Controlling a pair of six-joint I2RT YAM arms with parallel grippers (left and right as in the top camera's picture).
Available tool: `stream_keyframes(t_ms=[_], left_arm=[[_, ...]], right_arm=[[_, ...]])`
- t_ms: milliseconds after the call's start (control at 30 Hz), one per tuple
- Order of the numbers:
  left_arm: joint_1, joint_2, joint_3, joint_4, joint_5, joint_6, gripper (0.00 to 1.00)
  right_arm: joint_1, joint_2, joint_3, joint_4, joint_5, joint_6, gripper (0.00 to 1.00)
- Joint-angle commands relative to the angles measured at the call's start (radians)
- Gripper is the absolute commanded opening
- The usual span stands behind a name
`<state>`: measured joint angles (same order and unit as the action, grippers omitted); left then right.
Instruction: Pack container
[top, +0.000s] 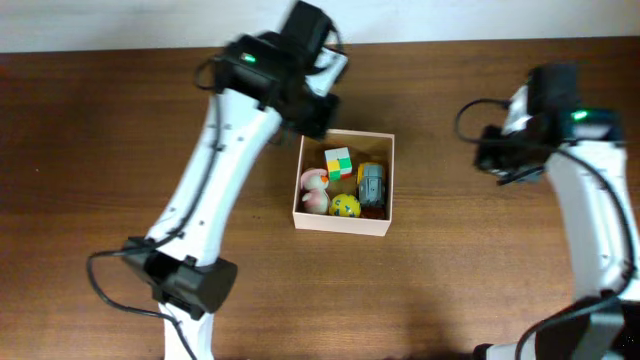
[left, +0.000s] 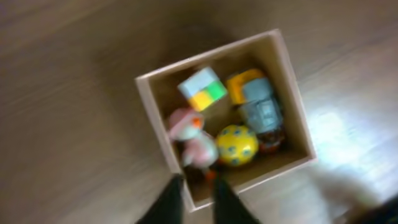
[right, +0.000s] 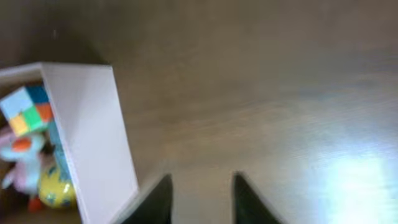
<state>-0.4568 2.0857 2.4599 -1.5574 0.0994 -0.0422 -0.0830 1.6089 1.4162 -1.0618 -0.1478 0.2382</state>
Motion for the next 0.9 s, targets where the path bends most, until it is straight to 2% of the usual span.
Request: stream_keyframes(t_ms=[0,33,100,200,367,500,667,867], left_arm=[[0.071,-0.018,0.027,-0.041,-0.057,0.01,0.04],[0.095,-0.018,0.027,-0.055,-0.067,0.01,0.02],[0.129,-0.018,0.027,-0.068,-0.071,0.01,0.02],[0.179,-0.018,0.027,-0.065,-0.07,0.01,0.02],[0.24,-0.018,0.027,-0.064,-0.07,0.01,0.03],[0.265,-0.018,0.027,-0.075,-0.07,0.01,0.05],[0.27,-0.018,0.027,-0.09,-0.071,0.013,0.07],[0.27,-0.018,0.027,-0.106,-0.076,0.014,0.06]], right_arm=[[0.05,0.003,-0.111,0.114,-0.086,0.006,0.15],[0.068,0.003,-0.152,0.178,-0.097,0.006,0.09],[0.1,0.004,-0.214,0.276,-0.104,0.006,0.04],[0.158,0.008,-0.31,0.429,-0.107,0.059,0.04],[0.25,0.048,-0.393,0.591,-0.109,0.12,0.04],[0.31,0.101,-0.396,0.674,-0.11,0.119,0.04],[0.31,0.107,-0.388,0.772,-0.108,0.113,0.04],[0.259,0.103,-0.331,0.724,-0.107,0.027,0.04]])
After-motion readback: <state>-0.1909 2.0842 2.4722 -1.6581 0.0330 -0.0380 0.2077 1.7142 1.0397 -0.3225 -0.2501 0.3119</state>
